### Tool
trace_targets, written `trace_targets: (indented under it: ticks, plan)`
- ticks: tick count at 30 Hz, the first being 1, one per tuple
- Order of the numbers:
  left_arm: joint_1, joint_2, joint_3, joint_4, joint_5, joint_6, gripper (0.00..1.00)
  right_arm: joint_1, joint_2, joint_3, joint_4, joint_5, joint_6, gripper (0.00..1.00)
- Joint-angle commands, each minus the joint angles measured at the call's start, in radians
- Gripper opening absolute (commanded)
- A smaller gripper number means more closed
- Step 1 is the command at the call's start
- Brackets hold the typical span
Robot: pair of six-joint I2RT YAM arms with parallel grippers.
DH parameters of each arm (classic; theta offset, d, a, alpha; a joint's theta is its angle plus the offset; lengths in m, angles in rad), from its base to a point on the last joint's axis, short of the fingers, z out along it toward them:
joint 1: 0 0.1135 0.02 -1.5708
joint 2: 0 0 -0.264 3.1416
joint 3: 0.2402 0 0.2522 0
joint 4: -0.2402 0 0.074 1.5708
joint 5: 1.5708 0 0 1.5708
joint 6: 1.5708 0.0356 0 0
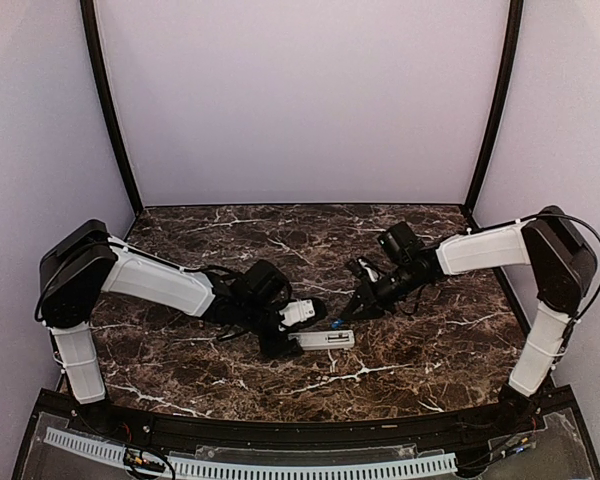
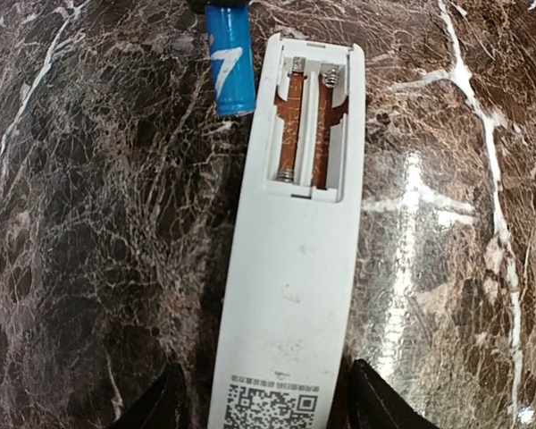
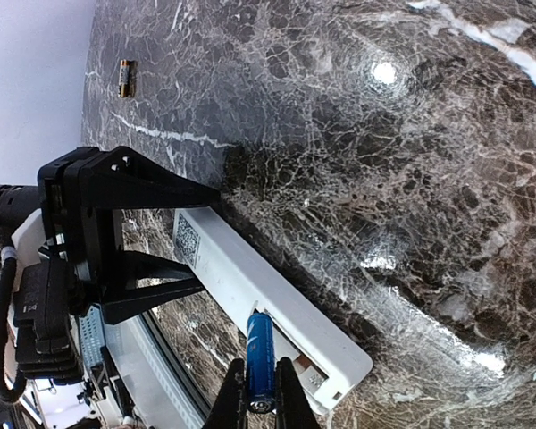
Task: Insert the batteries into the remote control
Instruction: Place the battery in the battery compartment.
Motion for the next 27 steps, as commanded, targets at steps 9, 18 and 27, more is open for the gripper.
trace_targets:
  ticks: [9, 18, 27]
  plan:
    - [-0.002, -0.049, -0.049, -0.035, 0.001, 0.008, 0.40, 0.044, -0.062, -0.108, 0.137, 0.069, 0.137, 0.00]
    - [-0.002, -0.055, -0.076, -0.002, 0.007, -0.053, 0.29, 0.044, -0.042, -0.094, 0.167, 0.109, 0.139, 0.00]
    - [-0.001, -0.053, -0.081, 0.011, -0.012, -0.077, 0.23, 0.050, -0.009, -0.101, 0.194, 0.119, 0.157, 0.00]
